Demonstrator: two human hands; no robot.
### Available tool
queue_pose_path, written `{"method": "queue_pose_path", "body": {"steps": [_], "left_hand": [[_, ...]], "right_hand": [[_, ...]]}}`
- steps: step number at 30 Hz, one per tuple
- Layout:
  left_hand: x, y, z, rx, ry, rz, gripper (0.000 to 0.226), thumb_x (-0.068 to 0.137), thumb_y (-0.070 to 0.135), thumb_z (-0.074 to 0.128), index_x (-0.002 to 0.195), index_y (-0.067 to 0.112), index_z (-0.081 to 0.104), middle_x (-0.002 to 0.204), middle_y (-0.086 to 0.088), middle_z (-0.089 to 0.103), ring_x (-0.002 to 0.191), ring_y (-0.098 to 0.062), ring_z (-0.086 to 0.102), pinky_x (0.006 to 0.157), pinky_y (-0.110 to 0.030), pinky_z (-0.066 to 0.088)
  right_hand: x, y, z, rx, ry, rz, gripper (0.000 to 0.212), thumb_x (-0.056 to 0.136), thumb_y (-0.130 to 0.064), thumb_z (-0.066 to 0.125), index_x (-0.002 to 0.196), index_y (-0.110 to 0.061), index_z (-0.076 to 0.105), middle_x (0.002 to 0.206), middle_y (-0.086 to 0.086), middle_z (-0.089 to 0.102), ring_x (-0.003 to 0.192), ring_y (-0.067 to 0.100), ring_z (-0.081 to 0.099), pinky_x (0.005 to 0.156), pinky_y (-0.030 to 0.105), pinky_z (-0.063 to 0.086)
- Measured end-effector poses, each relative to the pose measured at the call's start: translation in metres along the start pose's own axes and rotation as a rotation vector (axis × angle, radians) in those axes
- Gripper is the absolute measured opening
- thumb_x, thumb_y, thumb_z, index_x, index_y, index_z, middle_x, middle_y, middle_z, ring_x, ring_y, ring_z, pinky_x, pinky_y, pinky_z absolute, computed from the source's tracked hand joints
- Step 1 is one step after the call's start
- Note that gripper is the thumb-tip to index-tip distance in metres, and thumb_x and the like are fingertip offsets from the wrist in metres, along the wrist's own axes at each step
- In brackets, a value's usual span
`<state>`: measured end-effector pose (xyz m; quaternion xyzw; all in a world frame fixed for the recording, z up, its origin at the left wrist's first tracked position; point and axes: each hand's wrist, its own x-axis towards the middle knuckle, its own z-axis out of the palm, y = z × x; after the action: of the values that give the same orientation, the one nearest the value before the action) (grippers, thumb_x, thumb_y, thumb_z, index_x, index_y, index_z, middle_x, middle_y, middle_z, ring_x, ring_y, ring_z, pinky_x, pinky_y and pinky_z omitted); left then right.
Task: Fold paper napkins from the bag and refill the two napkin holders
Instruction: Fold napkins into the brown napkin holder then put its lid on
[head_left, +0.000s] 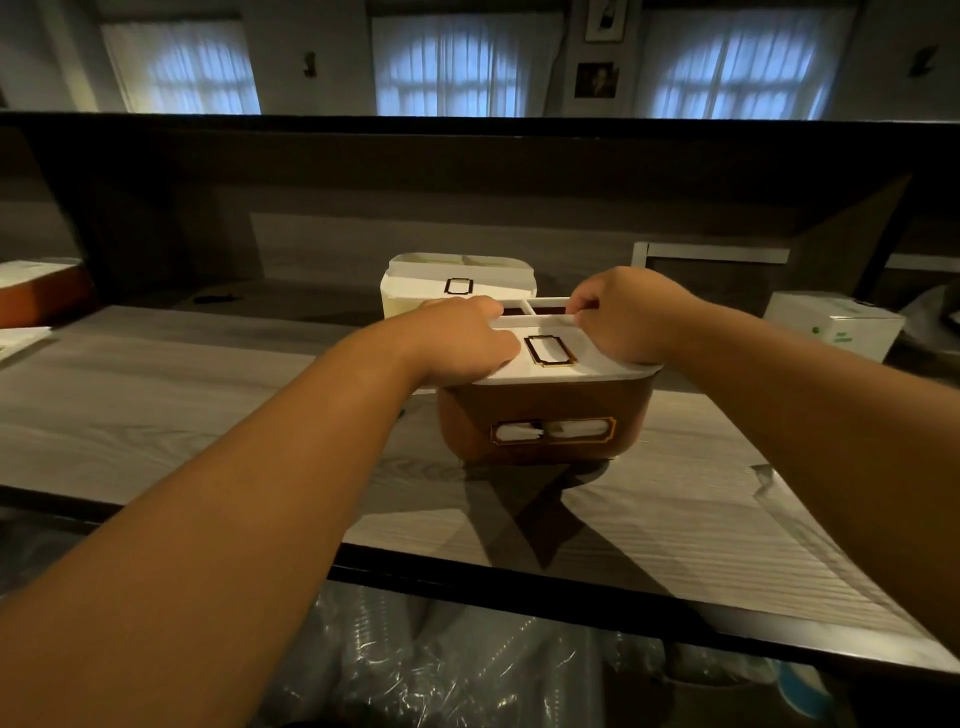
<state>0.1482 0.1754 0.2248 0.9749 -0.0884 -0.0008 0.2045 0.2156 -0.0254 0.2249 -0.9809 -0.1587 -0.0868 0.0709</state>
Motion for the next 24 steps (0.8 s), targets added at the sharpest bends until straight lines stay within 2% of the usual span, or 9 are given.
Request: {"method": "queue_pose_path", "body": {"steps": [3, 6, 12, 18, 21, 24], "left_hand": [[0.0, 0.004, 0.002, 0.045, 0.004, 0.002, 0.052, 0.099, 0.041, 0.04, 0.149, 0.028, 0.039, 0.147, -0.005, 0.047, 0.126, -0.026, 0.047, 0.101, -0.043, 0.045], [-0.001, 0.011, 0.003, 0.13, -0.015, 0.052, 0.049, 0.102, 0.033, 0.033, 0.151, 0.03, 0.037, 0.155, -0.008, 0.041, 0.136, -0.028, 0.038, 0.111, -0.043, 0.031], [-0.004, 0.01, 0.004, 0.097, 0.005, 0.074, 0.046, 0.104, 0.028, 0.032, 0.15, 0.027, 0.038, 0.154, -0.009, 0.039, 0.138, -0.029, 0.035, 0.106, -0.038, 0.03], [0.004, -0.003, 0.01, 0.138, -0.017, 0.06, 0.057, 0.102, 0.042, 0.031, 0.158, 0.041, 0.016, 0.167, 0.003, 0.014, 0.152, -0.027, 0.01, 0.119, -0.049, 0.017], [0.009, -0.005, 0.011, 0.158, -0.008, 0.087, 0.055, 0.101, 0.041, 0.031, 0.156, 0.041, 0.023, 0.164, 0.002, 0.024, 0.148, -0.028, 0.02, 0.117, -0.048, 0.023], [0.011, -0.001, 0.005, 0.089, -0.023, 0.098, 0.047, 0.1, 0.036, 0.039, 0.147, 0.038, 0.04, 0.148, 0.003, 0.046, 0.13, -0.024, 0.043, 0.106, -0.044, 0.04]], "right_hand": [[-0.001, 0.001, 0.001, 0.01, 0.016, 0.001, 0.028, 0.102, -0.015, 0.049, 0.122, -0.021, 0.067, 0.103, 0.002, 0.065, 0.094, 0.019, 0.057, 0.08, 0.026, 0.041], [-0.003, 0.001, 0.004, 0.02, 0.038, 0.017, 0.029, 0.102, -0.016, 0.048, 0.123, -0.022, 0.067, 0.104, 0.001, 0.065, 0.093, 0.018, 0.057, 0.079, 0.025, 0.042], [-0.005, -0.004, 0.004, 0.067, 0.04, 0.045, 0.033, 0.103, -0.013, 0.046, 0.127, -0.023, 0.066, 0.112, 0.002, 0.066, 0.099, 0.02, 0.058, 0.081, 0.026, 0.045], [-0.006, -0.005, 0.007, 0.096, 0.013, 0.05, 0.035, 0.104, -0.014, 0.041, 0.13, -0.024, 0.063, 0.116, 0.003, 0.066, 0.102, 0.021, 0.057, 0.083, 0.028, 0.042], [-0.006, -0.005, 0.008, 0.107, -0.007, 0.055, 0.035, 0.105, -0.015, 0.04, 0.131, -0.024, 0.063, 0.115, 0.004, 0.066, 0.102, 0.021, 0.057, 0.083, 0.027, 0.041], [-0.005, -0.005, 0.009, 0.083, -0.035, 0.057, 0.035, 0.106, -0.016, 0.041, 0.134, -0.023, 0.061, 0.117, 0.004, 0.066, 0.103, 0.022, 0.058, 0.087, 0.028, 0.045]]}}
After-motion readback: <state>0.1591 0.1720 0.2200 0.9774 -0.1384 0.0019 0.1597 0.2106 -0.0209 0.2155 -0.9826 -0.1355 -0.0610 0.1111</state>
